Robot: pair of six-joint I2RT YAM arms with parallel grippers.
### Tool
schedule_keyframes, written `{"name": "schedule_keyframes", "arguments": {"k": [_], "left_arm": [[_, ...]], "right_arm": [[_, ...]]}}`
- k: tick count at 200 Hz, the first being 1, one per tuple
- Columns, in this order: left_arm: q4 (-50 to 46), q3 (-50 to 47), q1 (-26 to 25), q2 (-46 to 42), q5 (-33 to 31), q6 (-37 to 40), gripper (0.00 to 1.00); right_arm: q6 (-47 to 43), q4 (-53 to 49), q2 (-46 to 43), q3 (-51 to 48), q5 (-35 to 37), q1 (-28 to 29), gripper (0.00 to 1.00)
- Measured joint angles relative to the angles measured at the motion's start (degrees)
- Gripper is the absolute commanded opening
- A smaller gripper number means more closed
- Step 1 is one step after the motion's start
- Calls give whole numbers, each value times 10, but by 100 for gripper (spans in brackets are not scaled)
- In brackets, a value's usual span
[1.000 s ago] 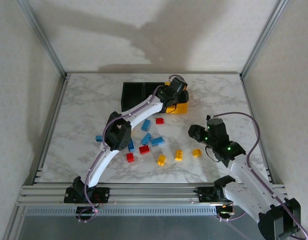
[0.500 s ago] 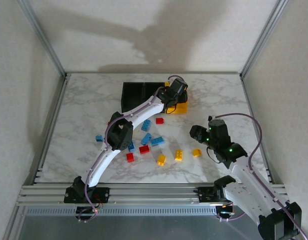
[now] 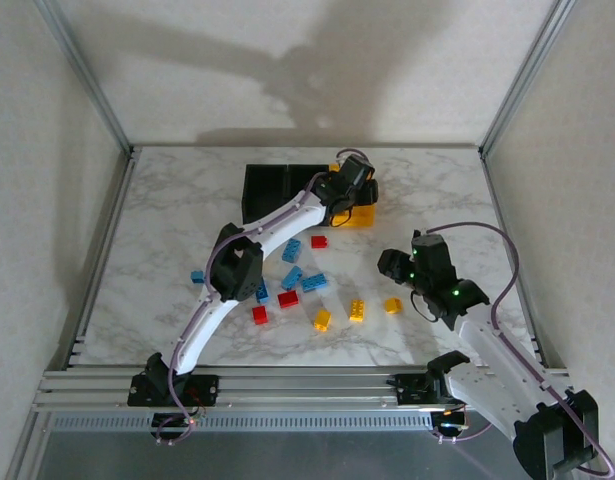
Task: Sort the legos into containers by color
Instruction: Place the lego in the container, then pick up the lego from the center of the table.
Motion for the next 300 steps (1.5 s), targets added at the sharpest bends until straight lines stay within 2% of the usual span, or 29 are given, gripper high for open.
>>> {"name": "schedule_keyframes", "arguments": {"k": [79,114,162,207,240,274,300], "left_arm": [[60,-363,-8,-352,17,10,64],[60,-500,-4,-452,10,9,65],[52,-658,13,-559,-3,-6,70],[48,-718,17,-566,0,-6,65],[44,-719,17,-521,10,1,62],[32,-718,17,-473,30,8,65],[23,-717,17,-454,37,17,62]], "right_arm": [[-15,14,49,40,-13,0,55],[-17,20,80,56,-17,12,55],[-12,36,127,80,-14,57,54],[-1,48,166,84,-10,68,53],[0,54,204,103,-10,68,53],[-13,61,244,124,-11,68,52],[-15,68,250,125,-12,68,52]]}}
